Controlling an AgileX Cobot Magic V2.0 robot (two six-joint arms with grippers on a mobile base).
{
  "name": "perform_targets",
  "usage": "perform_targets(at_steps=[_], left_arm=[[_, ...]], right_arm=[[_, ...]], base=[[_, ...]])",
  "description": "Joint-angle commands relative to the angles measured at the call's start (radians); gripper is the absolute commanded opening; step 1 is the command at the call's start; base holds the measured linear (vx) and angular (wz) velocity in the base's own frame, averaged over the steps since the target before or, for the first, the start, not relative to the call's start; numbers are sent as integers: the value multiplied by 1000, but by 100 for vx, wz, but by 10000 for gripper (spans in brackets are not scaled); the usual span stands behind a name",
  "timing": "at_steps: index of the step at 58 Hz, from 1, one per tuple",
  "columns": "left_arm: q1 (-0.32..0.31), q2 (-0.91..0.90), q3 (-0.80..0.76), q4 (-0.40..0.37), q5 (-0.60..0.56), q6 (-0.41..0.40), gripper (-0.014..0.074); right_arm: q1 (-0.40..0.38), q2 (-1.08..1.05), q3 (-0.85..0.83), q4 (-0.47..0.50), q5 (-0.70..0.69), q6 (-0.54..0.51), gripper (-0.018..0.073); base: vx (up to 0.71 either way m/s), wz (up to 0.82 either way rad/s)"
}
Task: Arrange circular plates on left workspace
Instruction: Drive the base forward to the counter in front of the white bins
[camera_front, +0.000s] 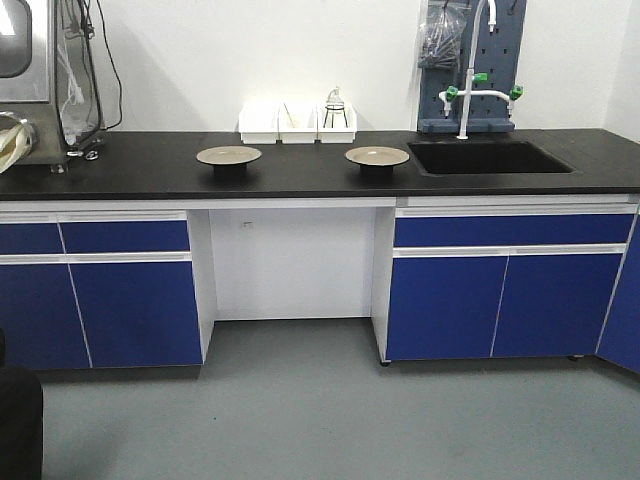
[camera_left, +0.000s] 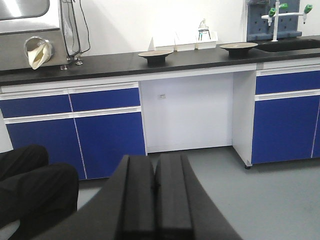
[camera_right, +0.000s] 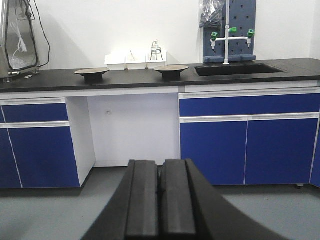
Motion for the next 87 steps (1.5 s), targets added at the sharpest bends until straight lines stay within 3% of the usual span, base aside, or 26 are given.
perform_targets(at_steps=[1, 55, 87], left_arm=[[-6, -14, 12, -1, -90, -6, 3], [-6, -14, 12, -1, -90, -6, 3], [-6, -14, 12, -1, -90, -6, 3]], right_arm=[[-2, -17, 7, -13, -76, -1, 0], [-2, -17, 7, -13, -78, -1, 0], [-2, -17, 7, -13, -76, -1, 0]], base=[[0, 0], [1, 0], [26, -4]])
